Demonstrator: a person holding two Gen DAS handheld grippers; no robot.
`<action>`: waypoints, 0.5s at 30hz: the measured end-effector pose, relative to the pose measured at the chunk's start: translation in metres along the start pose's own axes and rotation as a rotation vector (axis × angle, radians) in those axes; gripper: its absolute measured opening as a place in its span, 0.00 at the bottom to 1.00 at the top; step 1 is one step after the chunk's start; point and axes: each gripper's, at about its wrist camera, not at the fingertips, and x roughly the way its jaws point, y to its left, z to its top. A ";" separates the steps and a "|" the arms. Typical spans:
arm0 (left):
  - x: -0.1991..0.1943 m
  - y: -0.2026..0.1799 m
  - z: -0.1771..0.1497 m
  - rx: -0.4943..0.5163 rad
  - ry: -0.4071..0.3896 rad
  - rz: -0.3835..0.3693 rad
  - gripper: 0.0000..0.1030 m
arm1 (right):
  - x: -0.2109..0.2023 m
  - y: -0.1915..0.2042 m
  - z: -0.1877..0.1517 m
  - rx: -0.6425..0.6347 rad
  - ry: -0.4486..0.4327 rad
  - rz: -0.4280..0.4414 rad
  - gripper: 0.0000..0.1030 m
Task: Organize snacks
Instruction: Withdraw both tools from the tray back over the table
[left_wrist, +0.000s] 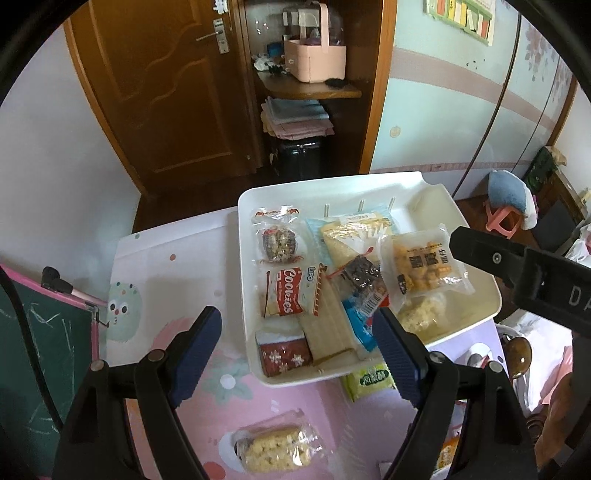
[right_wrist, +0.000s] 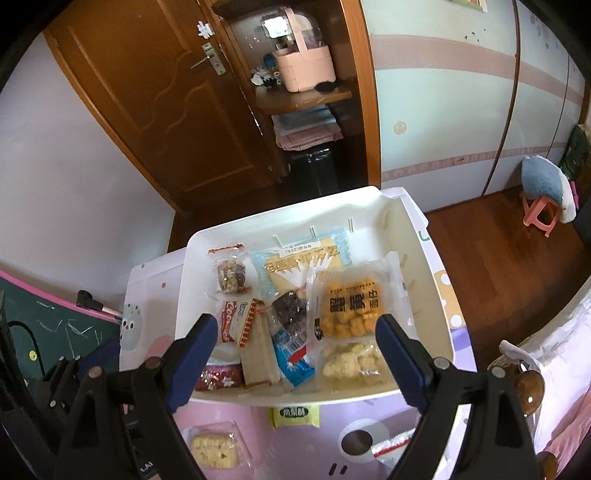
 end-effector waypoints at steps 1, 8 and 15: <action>-0.005 -0.001 -0.002 -0.002 -0.005 0.001 0.81 | -0.005 0.000 -0.002 -0.003 -0.007 -0.001 0.86; -0.048 -0.010 -0.029 -0.017 -0.050 0.005 0.81 | -0.047 -0.003 -0.022 -0.042 -0.058 0.004 0.86; -0.084 -0.022 -0.059 -0.023 -0.082 0.007 0.81 | -0.092 -0.004 -0.048 -0.108 -0.140 -0.012 0.86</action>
